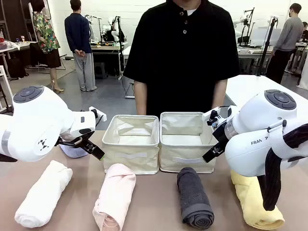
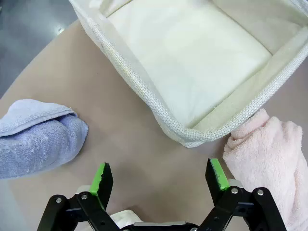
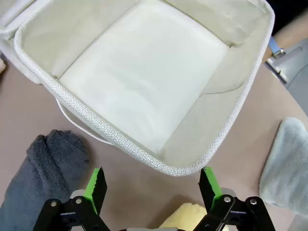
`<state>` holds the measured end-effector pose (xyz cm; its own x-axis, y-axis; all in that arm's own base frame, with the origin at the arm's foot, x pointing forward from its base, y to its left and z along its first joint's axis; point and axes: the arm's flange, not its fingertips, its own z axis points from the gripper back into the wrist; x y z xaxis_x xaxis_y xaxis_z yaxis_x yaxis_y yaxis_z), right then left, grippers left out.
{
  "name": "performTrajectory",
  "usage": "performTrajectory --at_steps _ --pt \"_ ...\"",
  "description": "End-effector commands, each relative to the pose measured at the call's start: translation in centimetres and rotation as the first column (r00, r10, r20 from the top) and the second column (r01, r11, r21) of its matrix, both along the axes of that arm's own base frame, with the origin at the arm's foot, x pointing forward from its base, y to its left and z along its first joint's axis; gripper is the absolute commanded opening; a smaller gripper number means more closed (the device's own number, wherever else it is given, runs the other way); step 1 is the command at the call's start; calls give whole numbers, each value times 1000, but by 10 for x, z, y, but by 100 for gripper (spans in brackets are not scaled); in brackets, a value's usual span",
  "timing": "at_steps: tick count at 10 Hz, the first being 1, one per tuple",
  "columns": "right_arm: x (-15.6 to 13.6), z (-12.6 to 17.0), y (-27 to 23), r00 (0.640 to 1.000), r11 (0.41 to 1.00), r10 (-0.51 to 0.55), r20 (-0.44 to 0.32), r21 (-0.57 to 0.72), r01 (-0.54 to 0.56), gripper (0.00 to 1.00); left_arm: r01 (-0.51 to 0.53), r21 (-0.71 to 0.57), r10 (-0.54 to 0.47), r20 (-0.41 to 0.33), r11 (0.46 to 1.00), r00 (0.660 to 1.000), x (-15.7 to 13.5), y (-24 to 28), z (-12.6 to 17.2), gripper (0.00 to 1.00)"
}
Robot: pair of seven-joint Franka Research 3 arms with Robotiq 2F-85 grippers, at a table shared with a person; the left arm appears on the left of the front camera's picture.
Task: Sort the towels based on their folding style.
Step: Pick up one triangle-folded towel and place it in the left Fabric basket.
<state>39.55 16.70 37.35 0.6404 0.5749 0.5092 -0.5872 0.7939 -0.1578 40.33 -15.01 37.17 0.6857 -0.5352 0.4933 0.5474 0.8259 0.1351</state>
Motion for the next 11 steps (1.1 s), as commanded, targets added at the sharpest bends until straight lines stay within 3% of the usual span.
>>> performTrajectory --at_steps 1,11 --pt "0 0 0 1000 1000 0 0 0 0 100 0 0 0 0 1000 1000 0 0 0 100" --pt "0 0 0 1000 1000 0 0 0 0 100 0 0 0 0 1000 1000 0 0 0 100"
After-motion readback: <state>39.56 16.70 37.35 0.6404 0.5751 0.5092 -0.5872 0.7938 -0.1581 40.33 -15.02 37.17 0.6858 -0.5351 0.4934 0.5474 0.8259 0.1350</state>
